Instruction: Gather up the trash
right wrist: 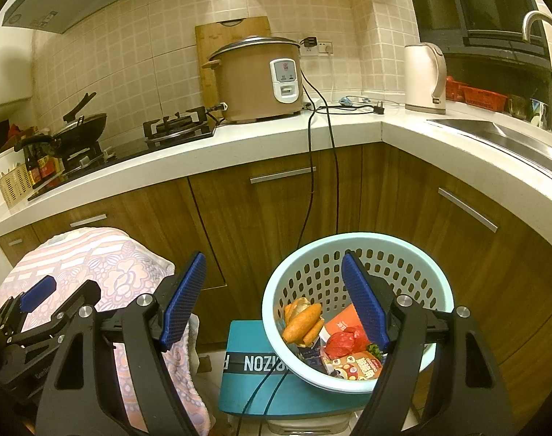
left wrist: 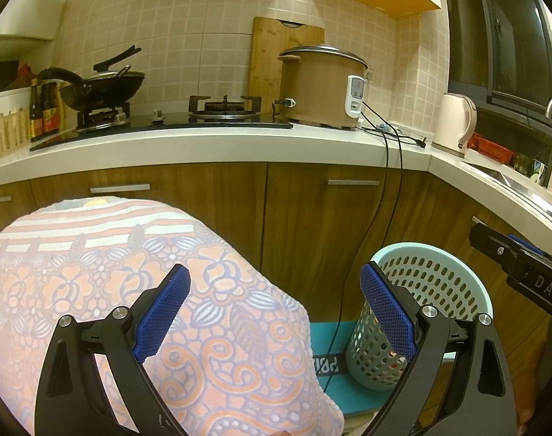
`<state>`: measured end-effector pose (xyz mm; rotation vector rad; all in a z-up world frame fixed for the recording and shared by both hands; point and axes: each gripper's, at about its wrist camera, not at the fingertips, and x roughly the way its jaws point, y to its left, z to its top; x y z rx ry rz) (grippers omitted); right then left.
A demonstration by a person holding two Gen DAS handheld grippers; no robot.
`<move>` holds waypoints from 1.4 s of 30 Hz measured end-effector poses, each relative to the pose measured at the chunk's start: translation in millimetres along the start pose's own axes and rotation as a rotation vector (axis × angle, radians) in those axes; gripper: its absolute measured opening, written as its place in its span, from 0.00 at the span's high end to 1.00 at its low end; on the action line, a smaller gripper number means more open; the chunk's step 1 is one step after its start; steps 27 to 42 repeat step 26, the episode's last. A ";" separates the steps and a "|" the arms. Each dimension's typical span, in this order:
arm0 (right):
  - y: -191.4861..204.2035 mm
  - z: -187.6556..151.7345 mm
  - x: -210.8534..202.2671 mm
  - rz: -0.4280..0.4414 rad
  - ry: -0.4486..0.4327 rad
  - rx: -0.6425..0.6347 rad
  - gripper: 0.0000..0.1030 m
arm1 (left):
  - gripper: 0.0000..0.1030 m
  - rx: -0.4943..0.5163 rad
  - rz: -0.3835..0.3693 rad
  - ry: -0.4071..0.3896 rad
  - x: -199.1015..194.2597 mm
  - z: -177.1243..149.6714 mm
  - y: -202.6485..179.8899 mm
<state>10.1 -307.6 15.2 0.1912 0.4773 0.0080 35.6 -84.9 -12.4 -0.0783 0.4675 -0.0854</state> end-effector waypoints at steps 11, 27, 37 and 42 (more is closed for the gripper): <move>-3.2 -0.1 3.2 -0.010 -0.003 0.003 0.29 | 0.11 0.008 0.009 -0.007 -3.4 0.4 4.8; -8.2 4.8 -7.6 -0.022 -0.027 -0.005 0.29 | 0.09 0.041 0.030 -0.004 -13.9 6.7 1.5; -8.2 4.8 -7.6 -0.022 -0.027 -0.005 0.29 | 0.09 0.041 0.030 -0.004 -13.9 6.7 1.5; -8.2 4.8 -7.6 -0.022 -0.027 -0.005 0.29 | 0.09 0.041 0.030 -0.004 -13.9 6.7 1.5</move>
